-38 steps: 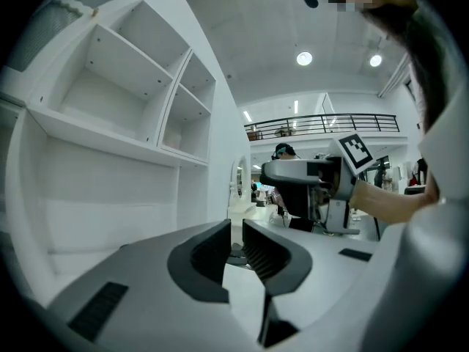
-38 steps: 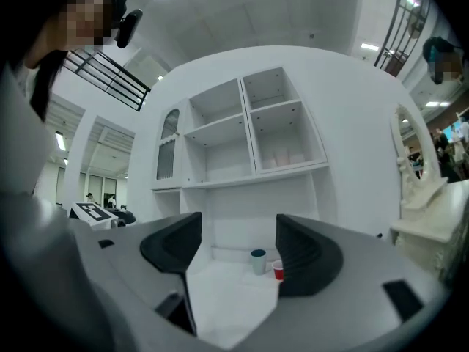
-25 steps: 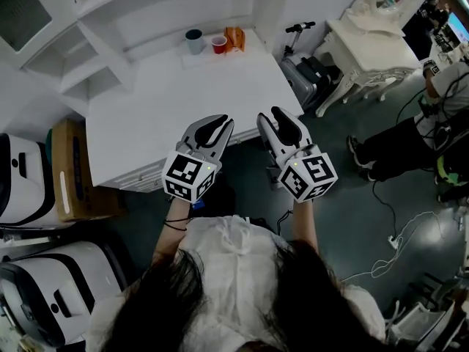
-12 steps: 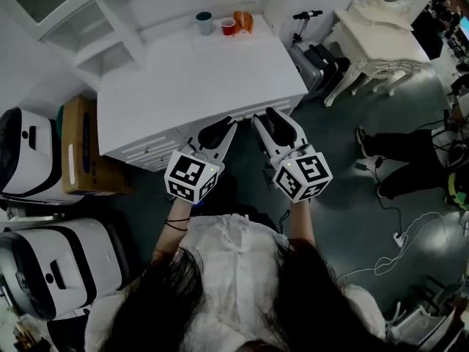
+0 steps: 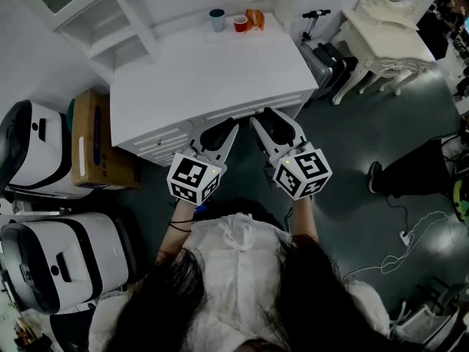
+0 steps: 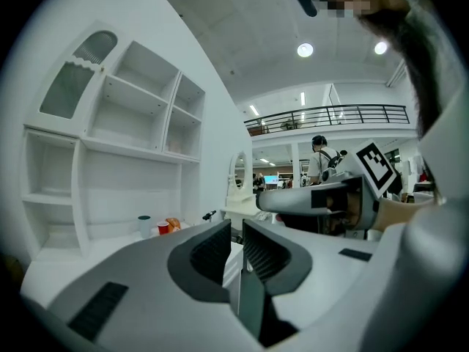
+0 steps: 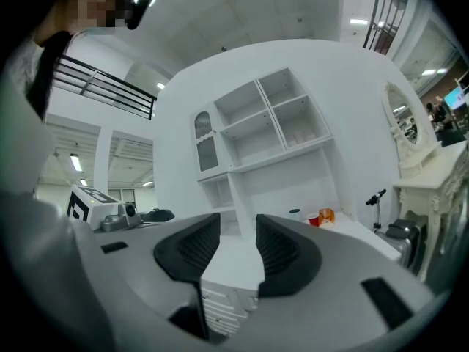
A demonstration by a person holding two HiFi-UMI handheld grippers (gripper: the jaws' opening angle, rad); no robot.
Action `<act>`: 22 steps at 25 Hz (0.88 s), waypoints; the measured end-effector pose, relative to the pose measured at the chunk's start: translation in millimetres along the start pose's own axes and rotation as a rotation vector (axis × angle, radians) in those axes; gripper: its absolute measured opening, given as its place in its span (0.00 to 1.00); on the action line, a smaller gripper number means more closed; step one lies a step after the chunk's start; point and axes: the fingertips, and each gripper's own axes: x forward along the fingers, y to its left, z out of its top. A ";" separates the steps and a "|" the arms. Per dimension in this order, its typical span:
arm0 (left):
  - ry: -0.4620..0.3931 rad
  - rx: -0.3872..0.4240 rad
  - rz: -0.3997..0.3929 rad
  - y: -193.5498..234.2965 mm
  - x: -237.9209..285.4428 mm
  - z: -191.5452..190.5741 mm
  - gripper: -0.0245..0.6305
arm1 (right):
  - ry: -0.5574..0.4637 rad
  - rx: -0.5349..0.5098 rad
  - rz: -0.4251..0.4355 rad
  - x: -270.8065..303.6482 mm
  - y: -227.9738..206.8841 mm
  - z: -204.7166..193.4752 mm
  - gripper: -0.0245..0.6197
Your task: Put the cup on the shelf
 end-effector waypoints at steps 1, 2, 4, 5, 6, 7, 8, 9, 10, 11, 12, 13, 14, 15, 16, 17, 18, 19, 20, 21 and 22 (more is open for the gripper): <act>-0.001 -0.001 0.004 3.0 -8.2 -1.0 0.13 | 0.003 -0.002 0.007 2.7 9.3 -2.3 0.29; -0.003 -0.002 0.008 6.7 -17.3 -1.9 0.13 | 0.006 -0.003 0.014 5.5 19.5 -5.0 0.29; -0.006 -0.004 0.017 15.4 -37.7 -3.7 0.13 | 0.012 -0.005 0.022 11.2 41.4 -11.6 0.29; -0.007 -0.005 0.023 20.3 -48.9 -4.7 0.13 | 0.014 -0.005 0.024 14.3 52.6 -15.4 0.29; -0.007 -0.006 0.029 25.3 -60.5 -5.8 0.13 | 0.016 -0.004 0.025 17.4 64.0 -19.4 0.29; -0.006 -0.006 0.036 30.1 -72.3 -7.0 0.13 | 0.019 -0.001 0.027 20.4 75.5 -23.7 0.29; -0.005 -0.005 0.042 34.9 -84.0 -8.6 0.13 | 0.023 0.003 0.030 23.3 87.0 -28.0 0.29; -0.002 -0.003 0.048 39.7 -95.5 -10.5 0.13 | 0.028 0.007 0.034 26.3 98.5 -32.4 0.29; 0.001 0.000 0.053 44.6 -106.7 -12.6 0.13 | 0.032 0.011 0.038 29.4 109.9 -36.7 0.29; 0.005 0.002 0.057 49.4 -117.4 -15.1 0.13 | 0.034 0.013 0.040 32.3 120.7 -40.8 0.29; 0.009 0.002 0.060 54.0 -127.6 -17.6 0.13 | 0.036 0.014 0.042 35.0 131.0 -44.8 0.29; 0.011 0.000 0.063 58.4 -137.7 -20.2 0.13 | 0.038 0.013 0.042 37.4 140.7 -48.7 0.29; 0.011 -0.003 0.067 62.6 -147.8 -22.8 0.13 | 0.039 0.011 0.043 39.6 150.3 -52.6 0.28; 0.012 -0.005 0.072 66.6 -158.0 -25.5 0.13 | 0.040 0.011 0.046 41.5 160.1 -56.7 0.26; 0.013 -0.008 0.078 70.2 -168.2 -28.3 0.13 | 0.043 0.011 0.052 43.1 170.1 -60.8 0.25; 0.013 -0.010 0.083 73.5 -178.2 -31.2 0.13 | 0.046 0.012 0.059 44.3 180.1 -65.0 0.24; 0.014 -0.012 0.089 76.6 -187.8 -33.9 0.13 | 0.051 0.010 0.067 45.2 189.8 -68.9 0.24; 0.014 -0.016 0.096 79.8 -196.9 -36.5 0.13 | 0.056 0.006 0.075 45.9 199.2 -72.7 0.24; 0.013 -0.020 0.103 83.0 -205.5 -39.0 0.13 | 0.063 0.000 0.082 46.7 208.2 -76.3 0.24; 0.013 -0.026 0.111 86.2 -213.7 -41.4 0.13 | 0.069 -0.007 0.089 47.6 216.8 -79.9 0.24; 0.013 -0.031 0.119 89.0 -221.6 -43.8 0.13 | 0.076 -0.013 0.095 48.2 225.0 -83.4 0.23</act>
